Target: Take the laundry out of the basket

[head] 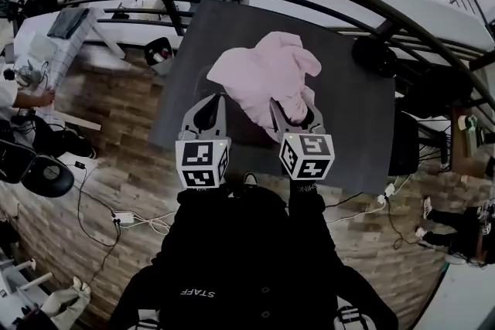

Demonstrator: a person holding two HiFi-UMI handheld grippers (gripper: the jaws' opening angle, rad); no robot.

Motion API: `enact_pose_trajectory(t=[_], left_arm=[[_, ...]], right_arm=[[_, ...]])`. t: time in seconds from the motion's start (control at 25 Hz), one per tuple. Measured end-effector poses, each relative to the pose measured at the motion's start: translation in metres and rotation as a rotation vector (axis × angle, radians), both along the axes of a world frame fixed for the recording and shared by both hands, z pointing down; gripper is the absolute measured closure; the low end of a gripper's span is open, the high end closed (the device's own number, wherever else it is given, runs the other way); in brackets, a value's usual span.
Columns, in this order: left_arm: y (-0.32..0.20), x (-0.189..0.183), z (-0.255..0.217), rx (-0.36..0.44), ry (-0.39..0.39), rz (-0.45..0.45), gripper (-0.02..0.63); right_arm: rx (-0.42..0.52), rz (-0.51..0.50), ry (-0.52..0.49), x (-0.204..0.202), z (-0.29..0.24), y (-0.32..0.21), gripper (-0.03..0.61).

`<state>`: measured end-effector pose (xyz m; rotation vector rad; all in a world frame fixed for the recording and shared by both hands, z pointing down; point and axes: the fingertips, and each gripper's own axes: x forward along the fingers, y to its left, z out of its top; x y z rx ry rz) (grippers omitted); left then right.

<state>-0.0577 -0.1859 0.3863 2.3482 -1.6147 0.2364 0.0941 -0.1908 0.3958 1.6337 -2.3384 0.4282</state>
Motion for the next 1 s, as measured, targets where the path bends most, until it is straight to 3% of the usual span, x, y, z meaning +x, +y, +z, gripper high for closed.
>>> enact_pose_trajectory(t=[0.52,1.0], left_arm=[[-0.016,0.020,-0.055,0.152,0.007,0.012,0.612],[-0.029,0.017,-0.075,0.225,0.023,0.001,0.612]], right_arm=[[0.193,0.071,-0.072,0.016,-0.069,-0.002,0.339],[0.305,0.109,-0.109,0.018,-0.100,-0.011,0.339]])
